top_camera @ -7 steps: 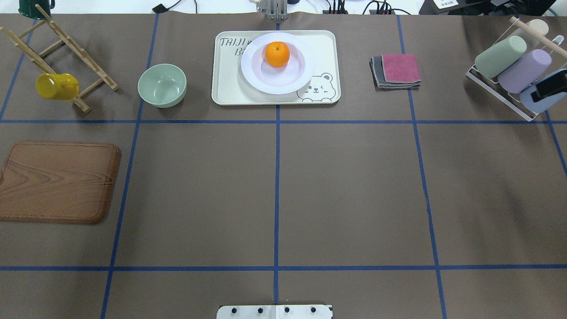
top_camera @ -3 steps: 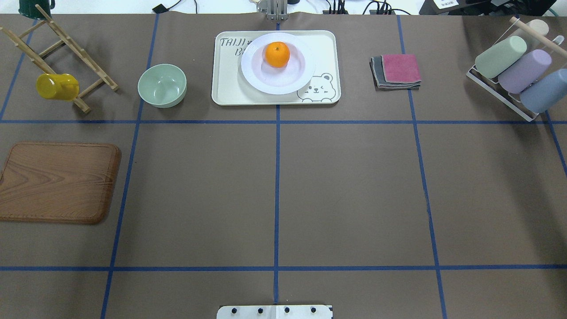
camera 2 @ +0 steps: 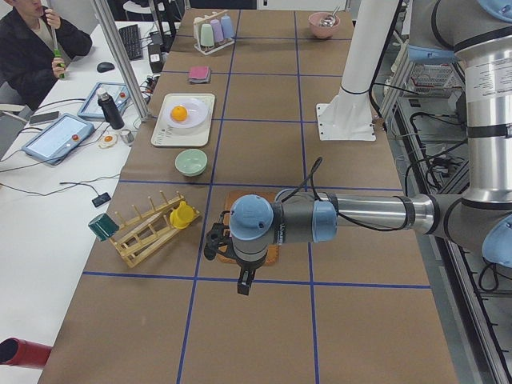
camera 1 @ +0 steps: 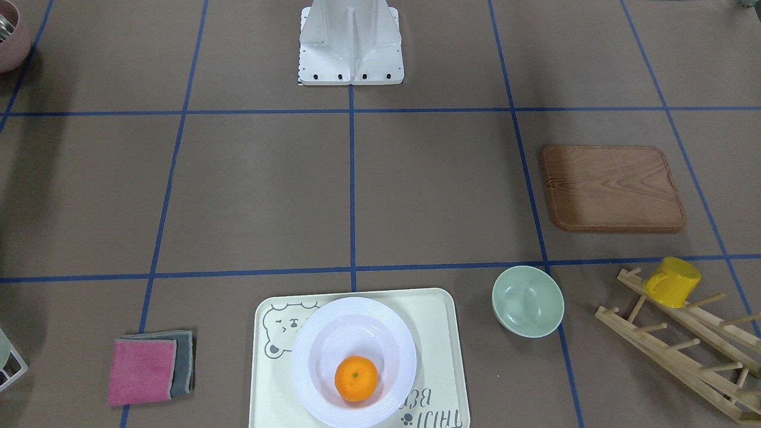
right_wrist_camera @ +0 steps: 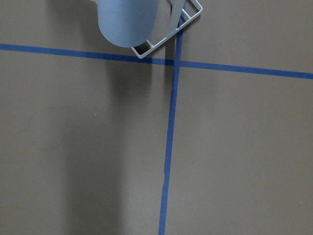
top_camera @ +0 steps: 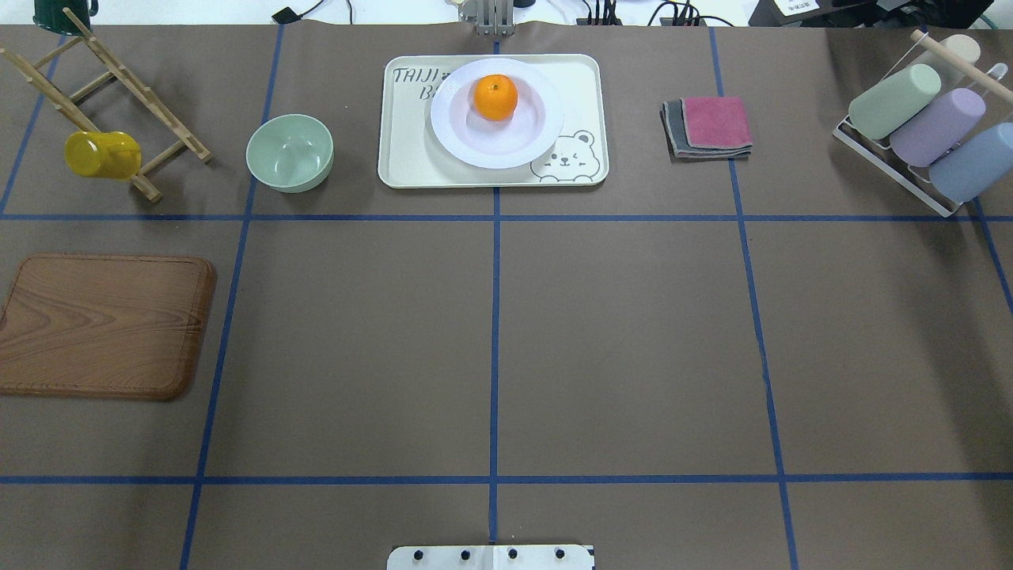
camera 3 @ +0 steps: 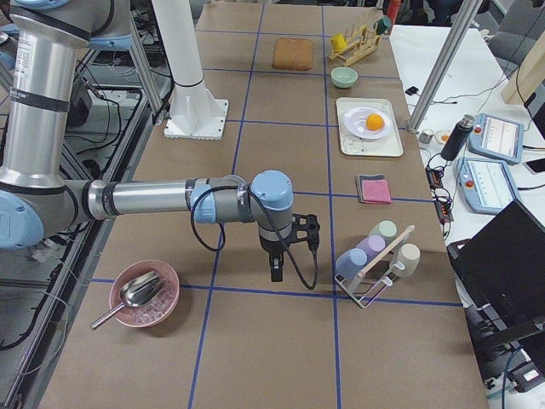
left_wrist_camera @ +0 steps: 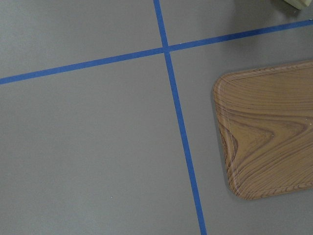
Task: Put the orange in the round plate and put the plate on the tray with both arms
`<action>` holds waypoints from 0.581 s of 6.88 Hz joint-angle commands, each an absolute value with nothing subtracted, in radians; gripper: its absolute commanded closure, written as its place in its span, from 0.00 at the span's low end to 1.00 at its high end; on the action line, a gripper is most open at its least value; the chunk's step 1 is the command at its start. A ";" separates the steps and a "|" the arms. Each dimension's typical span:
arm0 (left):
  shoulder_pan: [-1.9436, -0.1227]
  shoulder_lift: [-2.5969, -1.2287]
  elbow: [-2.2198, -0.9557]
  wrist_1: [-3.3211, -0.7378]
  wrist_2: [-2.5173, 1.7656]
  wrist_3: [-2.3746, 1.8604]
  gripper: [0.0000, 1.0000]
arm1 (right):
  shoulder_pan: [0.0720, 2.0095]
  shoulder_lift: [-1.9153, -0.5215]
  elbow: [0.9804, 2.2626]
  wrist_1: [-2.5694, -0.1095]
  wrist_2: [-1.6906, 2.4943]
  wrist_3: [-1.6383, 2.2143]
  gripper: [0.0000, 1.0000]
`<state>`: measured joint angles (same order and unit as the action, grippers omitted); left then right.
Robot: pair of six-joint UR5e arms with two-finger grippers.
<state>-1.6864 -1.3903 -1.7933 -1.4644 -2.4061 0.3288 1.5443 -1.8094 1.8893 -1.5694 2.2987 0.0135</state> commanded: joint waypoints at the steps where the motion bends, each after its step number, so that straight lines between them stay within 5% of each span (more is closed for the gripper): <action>1: -1.687 -1.390 -1.793 -1.463 -2.405 0.327 0.01 | 1.545 -1.810 1.885 -1.569 2.299 0.014 0.00; 4: -1.687 -1.390 -1.793 -1.465 -2.405 0.328 0.01 | 1.545 -1.815 1.884 -1.569 2.298 0.014 0.00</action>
<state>-1.6873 -1.3898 -1.7932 -1.4648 -2.4053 0.3281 1.5447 -1.8128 1.8839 -1.5693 2.2981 0.0128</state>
